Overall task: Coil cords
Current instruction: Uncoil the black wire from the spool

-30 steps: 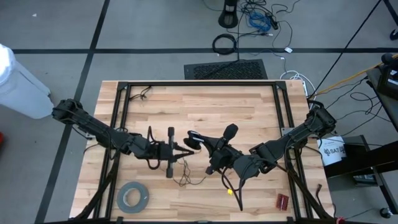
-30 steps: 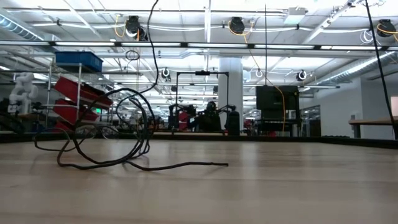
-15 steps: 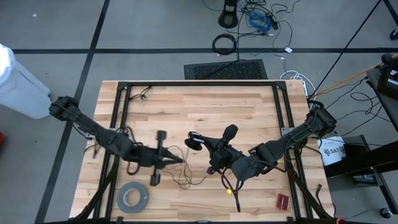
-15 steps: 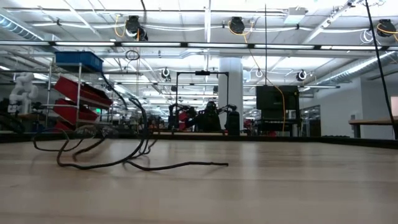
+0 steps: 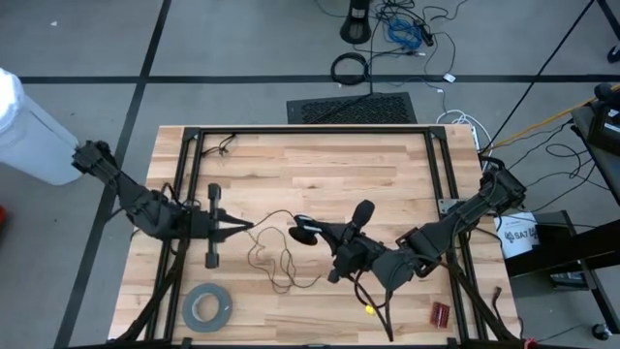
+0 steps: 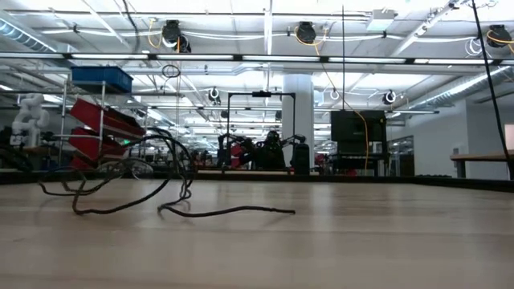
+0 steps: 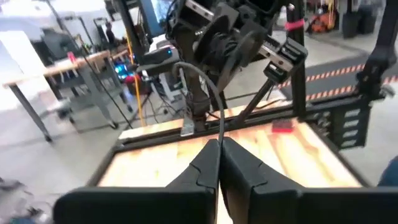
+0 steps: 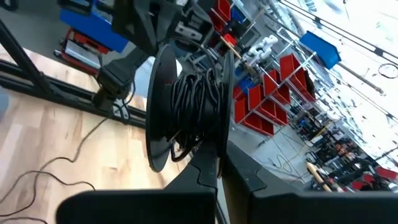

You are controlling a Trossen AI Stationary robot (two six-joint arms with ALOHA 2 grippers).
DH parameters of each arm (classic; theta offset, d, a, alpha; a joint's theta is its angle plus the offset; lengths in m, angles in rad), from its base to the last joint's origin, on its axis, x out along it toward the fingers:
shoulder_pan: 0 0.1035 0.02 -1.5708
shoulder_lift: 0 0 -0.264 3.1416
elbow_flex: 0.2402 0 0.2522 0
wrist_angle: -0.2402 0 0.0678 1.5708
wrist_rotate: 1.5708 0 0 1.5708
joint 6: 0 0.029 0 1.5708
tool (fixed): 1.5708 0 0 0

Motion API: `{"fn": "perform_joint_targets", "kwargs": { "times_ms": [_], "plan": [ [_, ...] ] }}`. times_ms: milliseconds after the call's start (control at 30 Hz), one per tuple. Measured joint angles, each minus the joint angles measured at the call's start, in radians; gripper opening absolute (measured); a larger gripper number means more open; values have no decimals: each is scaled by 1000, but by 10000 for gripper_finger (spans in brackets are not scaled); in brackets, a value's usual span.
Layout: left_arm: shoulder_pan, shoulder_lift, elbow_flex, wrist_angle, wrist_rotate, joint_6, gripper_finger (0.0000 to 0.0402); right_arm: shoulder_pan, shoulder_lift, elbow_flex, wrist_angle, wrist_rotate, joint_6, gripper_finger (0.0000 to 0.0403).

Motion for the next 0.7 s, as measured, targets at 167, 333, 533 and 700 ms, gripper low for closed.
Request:
{"fn": "perform_joint_targets", "kwargs": {
  "times_ms": [167, 333, 533, 700],
  "plan": [
    [-47, -14, 0, -53, 0, -40, 46, 0, 0, 18, -2, -144, -11, 0],
    [-108, -5, 0, -73, 4, -39, 74, -1, 0, 30, -1, -160, -32, 0],
    [-129, 24, 0, -32, -32, -30, 112, -15, 0, 30, -1, -175, -37, 0],
    [-108, 73, 0, 140, -127, 132, 116, -31, 0, 30, -3, -312, -66, 0]
  ]
}}
